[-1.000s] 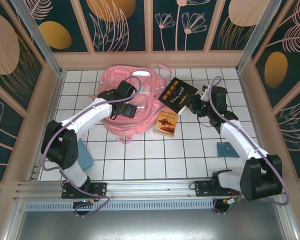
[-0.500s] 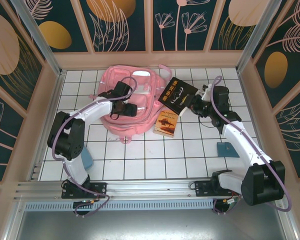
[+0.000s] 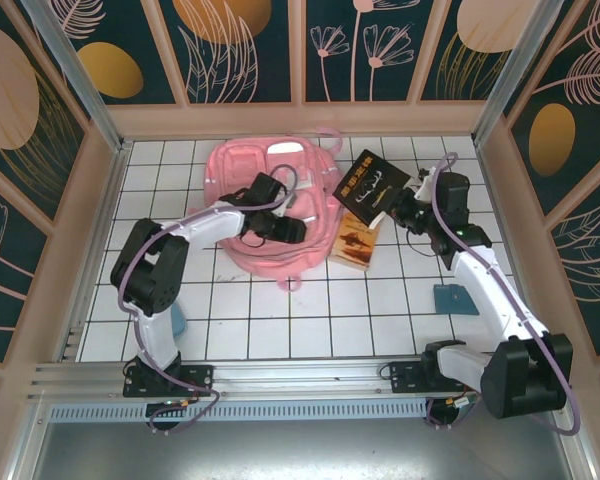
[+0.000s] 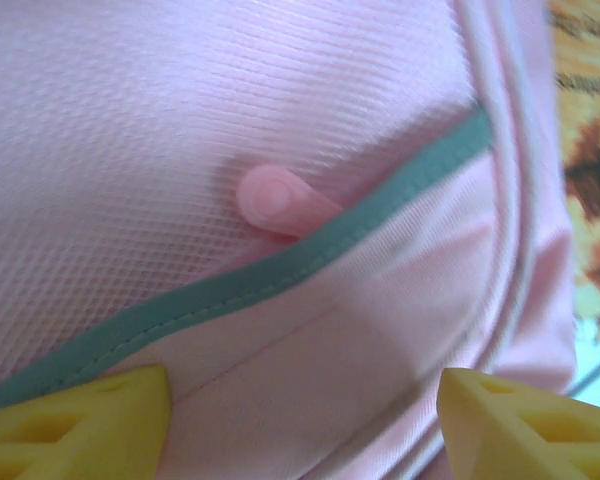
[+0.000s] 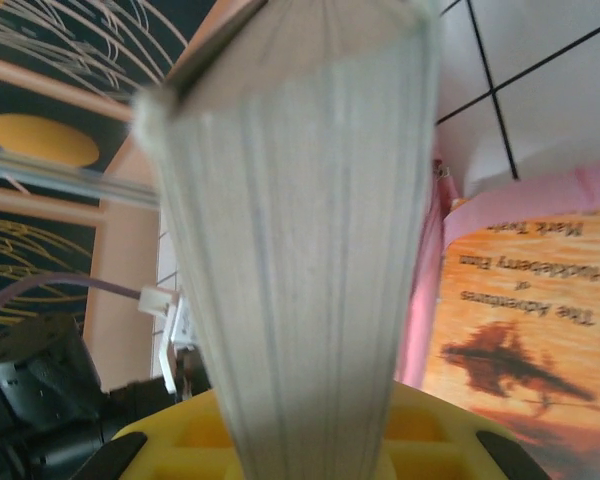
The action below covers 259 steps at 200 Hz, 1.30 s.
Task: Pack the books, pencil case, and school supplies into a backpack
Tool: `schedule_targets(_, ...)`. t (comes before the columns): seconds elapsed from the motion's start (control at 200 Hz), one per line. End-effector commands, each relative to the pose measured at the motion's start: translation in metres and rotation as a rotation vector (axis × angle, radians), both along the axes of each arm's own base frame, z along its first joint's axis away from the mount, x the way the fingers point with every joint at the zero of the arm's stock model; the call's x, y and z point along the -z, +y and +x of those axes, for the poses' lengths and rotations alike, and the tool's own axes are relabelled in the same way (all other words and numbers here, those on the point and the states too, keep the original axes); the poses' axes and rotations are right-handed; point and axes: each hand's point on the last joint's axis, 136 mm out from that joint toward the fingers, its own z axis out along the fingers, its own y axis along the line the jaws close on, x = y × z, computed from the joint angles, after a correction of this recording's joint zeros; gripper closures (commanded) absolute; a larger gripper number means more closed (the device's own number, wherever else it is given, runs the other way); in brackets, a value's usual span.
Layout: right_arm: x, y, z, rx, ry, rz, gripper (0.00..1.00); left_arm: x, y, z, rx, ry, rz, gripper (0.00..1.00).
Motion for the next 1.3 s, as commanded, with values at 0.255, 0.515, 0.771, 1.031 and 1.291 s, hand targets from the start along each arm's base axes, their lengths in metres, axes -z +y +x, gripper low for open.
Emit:
schedule_targets(0.255,-0.027,-0.029,0.0,0.117,-0.096,0.007,0.88,-0.061,-0.015,0.006,0.047,-0.149,0.071,0.28)
schedule_targets(0.515,-0.021,-0.046,0.0,0.173,-0.081,0.019,0.88,-0.046,0.003,-0.016,0.168,-0.196,0.321,0.29)
schedule_targets(0.771,-0.018,-0.049,-0.002,0.183,-0.069,0.029,0.88,-0.02,-0.011,-0.023,0.308,-0.145,0.376,0.3)
schedule_targets(1.031,-0.012,-0.05,-0.004,0.185,-0.056,0.034,0.88,-0.007,-0.017,-0.009,0.328,-0.148,0.437,0.3)
schedule_targets(1.291,-0.009,-0.05,-0.003,0.187,-0.05,0.036,0.88,0.003,-0.016,-0.006,0.346,-0.189,0.527,0.23)
